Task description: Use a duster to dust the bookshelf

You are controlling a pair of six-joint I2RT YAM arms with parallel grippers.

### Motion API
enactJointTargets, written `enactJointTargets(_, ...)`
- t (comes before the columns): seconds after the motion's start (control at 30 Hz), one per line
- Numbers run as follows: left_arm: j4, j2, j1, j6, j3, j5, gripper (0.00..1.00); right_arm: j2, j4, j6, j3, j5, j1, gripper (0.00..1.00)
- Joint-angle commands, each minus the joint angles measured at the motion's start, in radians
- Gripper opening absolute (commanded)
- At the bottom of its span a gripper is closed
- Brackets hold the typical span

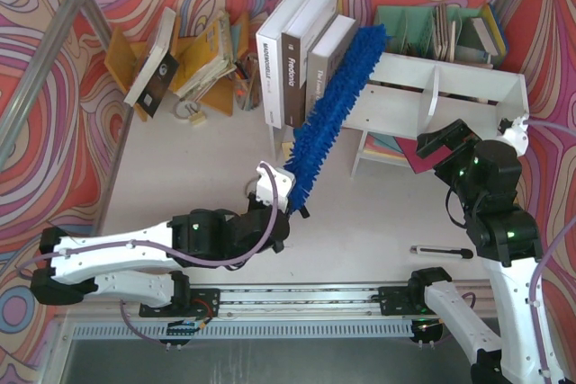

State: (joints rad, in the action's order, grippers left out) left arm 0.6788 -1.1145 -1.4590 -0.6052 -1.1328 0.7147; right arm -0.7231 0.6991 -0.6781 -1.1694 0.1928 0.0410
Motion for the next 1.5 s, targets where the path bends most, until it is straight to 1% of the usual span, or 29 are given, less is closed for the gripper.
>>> enactJointTargets(0.0,-0.029,0.013,0.005,0.036,-0.114,0.066,0.00,0.007,-0.030,0.003,-0.008,-0.003,0.002,0.99)
enactJointTargets(0.1,-0.020,0.006,0.003,0.042,-0.176,0.065,0.00,0.012,-0.029,0.002,-0.001,0.004,0.002,0.99)
enactJointTargets(0.27,0.026,-0.022,0.007,-0.002,-0.299,0.000,0.00,0.017,-0.027,0.002,0.007,0.009,0.002,0.99)
enactJointTargets(0.5,0.103,-0.057,0.017,-0.033,-0.396,0.011,0.00,0.022,-0.030,-0.003,0.024,0.004,0.002,0.99)
enactJointTargets(0.8,0.146,-0.088,0.075,-0.085,-0.370,-0.026,0.00,0.040,-0.018,0.003,0.020,0.017,0.002,0.99)
enactJointTargets(1.03,0.113,-0.076,0.075,-0.015,-0.449,-0.065,0.00,0.041,-0.022,0.001,0.033,0.014,0.001,0.99)
enactJointTargets(1.23,0.099,-0.090,0.075,0.004,-0.501,-0.079,0.00,0.043,-0.024,-0.002,0.041,0.013,0.002,0.99)
enactJointTargets(1.37,0.090,-0.067,0.075,0.009,-0.513,-0.065,0.00,0.045,-0.027,0.000,0.048,0.016,0.002,0.99)
enactJointTargets(1.47,0.120,-0.045,0.075,0.016,-0.550,-0.039,0.00,0.043,-0.029,0.000,0.050,0.014,0.001,0.99)
